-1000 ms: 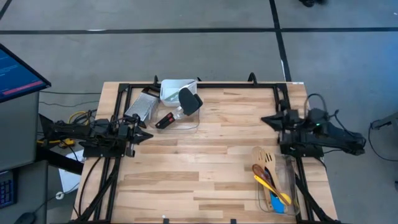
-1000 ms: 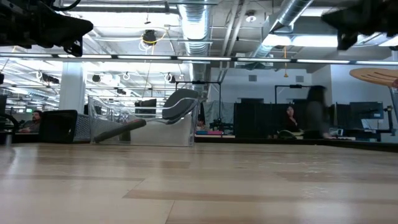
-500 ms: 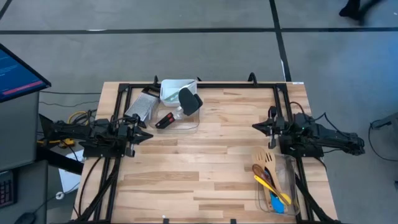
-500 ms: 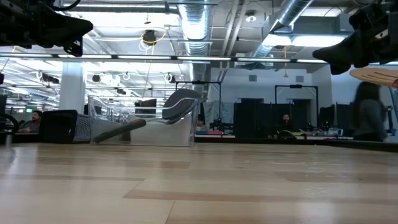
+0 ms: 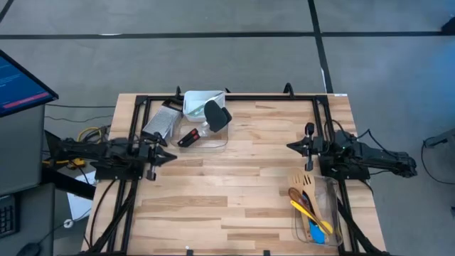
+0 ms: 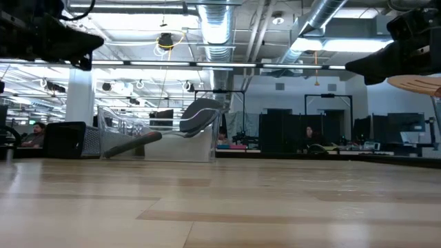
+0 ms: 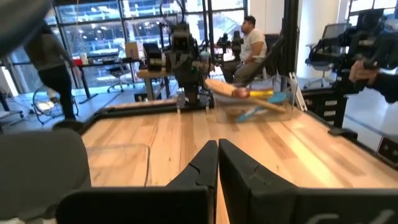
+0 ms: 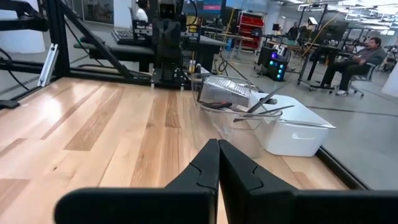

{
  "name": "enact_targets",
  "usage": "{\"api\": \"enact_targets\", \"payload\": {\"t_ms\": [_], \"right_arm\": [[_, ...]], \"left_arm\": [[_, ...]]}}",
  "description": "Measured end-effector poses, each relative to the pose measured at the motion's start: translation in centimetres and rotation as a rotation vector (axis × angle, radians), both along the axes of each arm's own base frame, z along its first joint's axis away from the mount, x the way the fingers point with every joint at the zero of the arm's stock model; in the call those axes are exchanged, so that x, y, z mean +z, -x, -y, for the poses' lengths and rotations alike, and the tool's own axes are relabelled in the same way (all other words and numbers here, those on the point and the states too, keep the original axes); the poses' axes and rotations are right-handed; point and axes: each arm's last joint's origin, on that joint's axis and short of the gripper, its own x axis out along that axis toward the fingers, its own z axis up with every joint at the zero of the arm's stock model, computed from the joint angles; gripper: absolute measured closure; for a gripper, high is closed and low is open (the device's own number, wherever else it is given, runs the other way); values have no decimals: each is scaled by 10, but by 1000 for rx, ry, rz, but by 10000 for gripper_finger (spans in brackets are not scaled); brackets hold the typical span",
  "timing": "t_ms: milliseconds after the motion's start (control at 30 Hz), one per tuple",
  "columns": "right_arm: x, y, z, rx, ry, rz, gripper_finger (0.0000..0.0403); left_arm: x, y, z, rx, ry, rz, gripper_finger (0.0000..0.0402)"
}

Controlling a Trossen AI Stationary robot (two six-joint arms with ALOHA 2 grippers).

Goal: Pick & Place Kitchen Items
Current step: Return to Home Position

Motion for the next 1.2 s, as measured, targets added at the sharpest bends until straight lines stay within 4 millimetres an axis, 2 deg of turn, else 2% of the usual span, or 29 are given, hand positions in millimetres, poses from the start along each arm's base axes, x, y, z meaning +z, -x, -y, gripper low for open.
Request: {"api": "enact_targets", "payload": {"t_ms": [233,500,1200], "right_arm": [[-2,0,0,-1,-3,-16,403],[-8,1,2,-70,-147,-72,403],[-8,1,2,-67,-149,-74,403]], "left_arm": [[-9,-2,0,7,-4,-27,400],[-9,-2,0,9,-12,-25,400],[-8,-2,0,9,-9,-10,400]]}}
